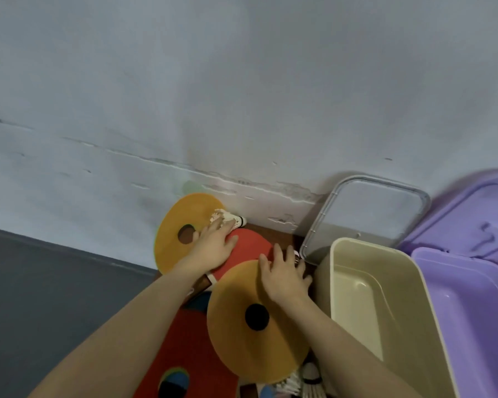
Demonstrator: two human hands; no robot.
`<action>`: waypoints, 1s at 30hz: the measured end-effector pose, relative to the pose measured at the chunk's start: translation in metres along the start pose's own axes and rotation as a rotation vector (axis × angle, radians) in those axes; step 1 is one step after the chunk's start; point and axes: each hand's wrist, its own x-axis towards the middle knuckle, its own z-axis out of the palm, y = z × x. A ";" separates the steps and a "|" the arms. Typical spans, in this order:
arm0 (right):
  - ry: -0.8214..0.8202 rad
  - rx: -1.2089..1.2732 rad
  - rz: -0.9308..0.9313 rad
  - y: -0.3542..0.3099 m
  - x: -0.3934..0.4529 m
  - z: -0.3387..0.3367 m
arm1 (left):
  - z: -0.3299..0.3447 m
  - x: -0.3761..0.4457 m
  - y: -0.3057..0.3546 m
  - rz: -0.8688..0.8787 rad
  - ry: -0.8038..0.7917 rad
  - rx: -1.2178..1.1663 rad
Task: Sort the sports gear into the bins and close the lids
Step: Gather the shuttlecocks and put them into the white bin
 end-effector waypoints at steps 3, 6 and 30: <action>0.052 0.024 -0.051 0.003 -0.003 0.006 | 0.002 -0.003 0.000 0.072 0.080 -0.077; 0.184 0.015 -0.160 0.000 0.000 0.007 | 0.003 -0.009 -0.002 0.136 0.168 -0.136; 0.246 0.001 -0.173 0.002 -0.001 0.010 | 0.011 -0.011 -0.029 0.147 0.348 0.165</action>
